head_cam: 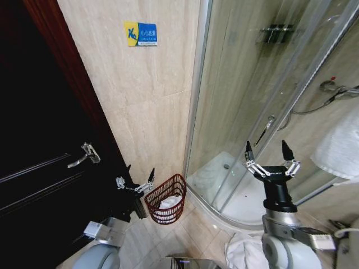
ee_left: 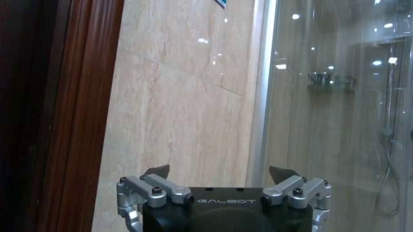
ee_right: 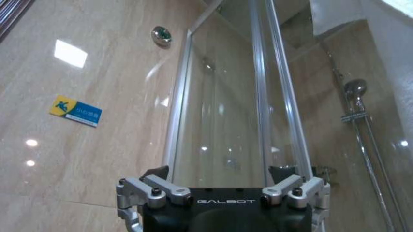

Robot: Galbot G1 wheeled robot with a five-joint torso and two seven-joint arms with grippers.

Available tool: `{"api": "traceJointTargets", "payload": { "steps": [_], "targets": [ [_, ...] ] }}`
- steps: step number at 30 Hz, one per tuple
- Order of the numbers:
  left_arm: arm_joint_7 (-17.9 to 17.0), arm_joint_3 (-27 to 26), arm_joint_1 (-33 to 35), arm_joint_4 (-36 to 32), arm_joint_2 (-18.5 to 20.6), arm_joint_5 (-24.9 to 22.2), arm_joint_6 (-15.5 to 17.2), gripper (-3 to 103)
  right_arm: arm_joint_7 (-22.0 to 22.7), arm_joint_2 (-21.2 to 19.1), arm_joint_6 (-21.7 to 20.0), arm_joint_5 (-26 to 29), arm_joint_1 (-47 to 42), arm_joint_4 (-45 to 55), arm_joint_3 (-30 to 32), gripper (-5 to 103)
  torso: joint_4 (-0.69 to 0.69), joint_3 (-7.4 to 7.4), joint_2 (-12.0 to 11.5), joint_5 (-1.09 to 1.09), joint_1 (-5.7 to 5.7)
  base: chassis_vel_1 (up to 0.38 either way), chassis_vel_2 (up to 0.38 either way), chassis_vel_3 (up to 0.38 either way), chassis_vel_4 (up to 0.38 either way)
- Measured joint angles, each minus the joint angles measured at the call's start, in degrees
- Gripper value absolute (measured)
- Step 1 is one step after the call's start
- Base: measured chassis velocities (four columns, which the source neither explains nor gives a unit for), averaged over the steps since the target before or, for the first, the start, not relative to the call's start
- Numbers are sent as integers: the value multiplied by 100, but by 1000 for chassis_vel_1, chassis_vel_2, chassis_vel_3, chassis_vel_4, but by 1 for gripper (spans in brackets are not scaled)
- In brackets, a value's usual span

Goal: Discard the used towel into the hamper.

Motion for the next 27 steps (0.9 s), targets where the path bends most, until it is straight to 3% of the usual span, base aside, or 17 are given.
{"api": "traceJointTargets", "payload": {
  "steps": [11, 17, 27],
  "targets": [
    [-1, 9, 2, -2, -4, 14, -6, 100, 186, 0, 223, 31, -49, 103, 250, 100, 0, 0, 0, 0, 0, 0, 0, 0, 0],
    [-5, 12, 0, 7, -3, 14, -7, 100, 195, -171, 346, 372, -35, 143, 1065, 100, 0, 0, 0, 0, 0, 0, 0, 0, 0],
    [-8, 12, -2, 15, -2, 13, -8, 100, 203, -414, 217, 943, -69, 150, 1791, 100, 0, 0, 0, 0, 0, 0, 0, 0, 0]
  ]
}}
